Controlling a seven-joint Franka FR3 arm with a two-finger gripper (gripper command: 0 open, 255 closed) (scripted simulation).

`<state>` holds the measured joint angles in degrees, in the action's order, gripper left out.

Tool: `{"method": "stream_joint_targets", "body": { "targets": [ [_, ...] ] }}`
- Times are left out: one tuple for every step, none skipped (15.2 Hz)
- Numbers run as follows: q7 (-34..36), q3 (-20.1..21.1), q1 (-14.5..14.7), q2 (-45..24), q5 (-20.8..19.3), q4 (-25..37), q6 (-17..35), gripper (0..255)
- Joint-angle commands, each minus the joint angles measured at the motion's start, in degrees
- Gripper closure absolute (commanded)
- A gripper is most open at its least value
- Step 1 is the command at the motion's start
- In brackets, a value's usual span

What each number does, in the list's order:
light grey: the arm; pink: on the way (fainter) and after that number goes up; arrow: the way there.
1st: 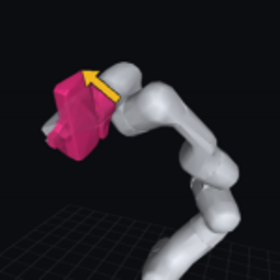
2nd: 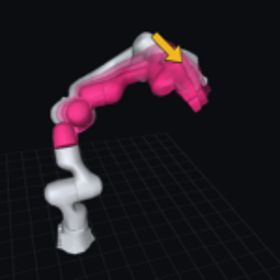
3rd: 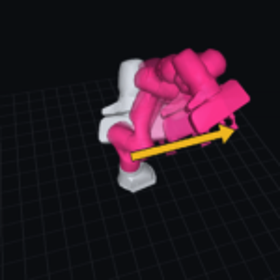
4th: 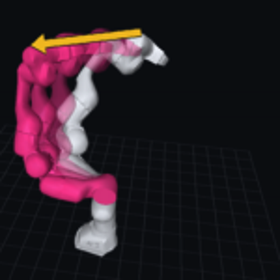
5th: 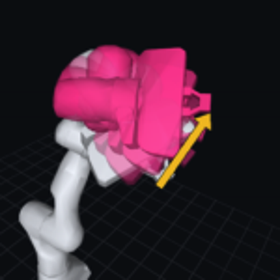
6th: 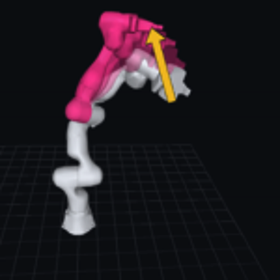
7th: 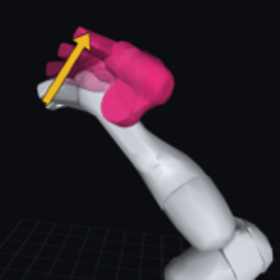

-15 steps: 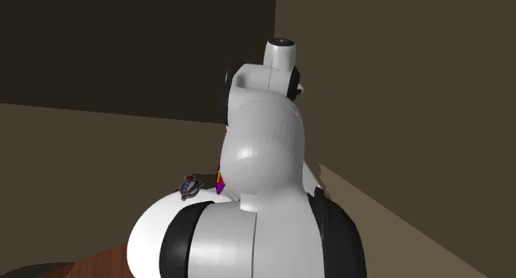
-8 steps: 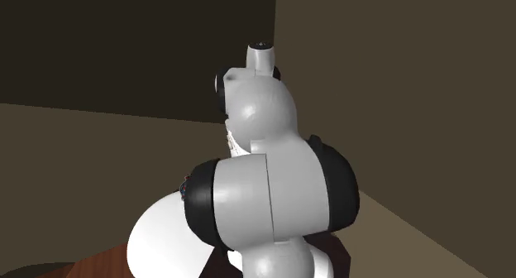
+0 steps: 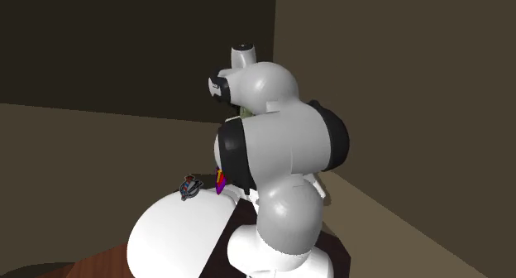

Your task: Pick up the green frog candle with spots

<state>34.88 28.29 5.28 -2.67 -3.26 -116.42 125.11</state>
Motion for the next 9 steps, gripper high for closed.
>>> {"method": "stream_joint_targets", "body": {
  "targets": [
    [3.0,0.3,0.7,-3.6,-2.7,2.8,0.6,0],
    [3.2,0.2,0.8,-3.9,-2.9,2.4,1.3,0],
    [3.3,0.2,0.9,-4.3,-3.1,1.9,2.1,0],
    [3.5,0.1,0.9,-4.6,-3.4,1.5,2.8,0],
    [3.7,0.1,1.0,-5.0,-3.7,1.1,3.5,0],
    [3.9,0.0,1.0,-5.3,-3.9,0.7,4.1,0],
    [4.1,0.0,1.1,-5.7,-4.2,0.3,4.8,0],
    [4.4,-0.1,1.1,-6.1,-4.5,0.0,5.5,0],
    [4.5,-0.1,1.2,-6.3,-4.7,-0.2,5.9,0]
  ]
}}
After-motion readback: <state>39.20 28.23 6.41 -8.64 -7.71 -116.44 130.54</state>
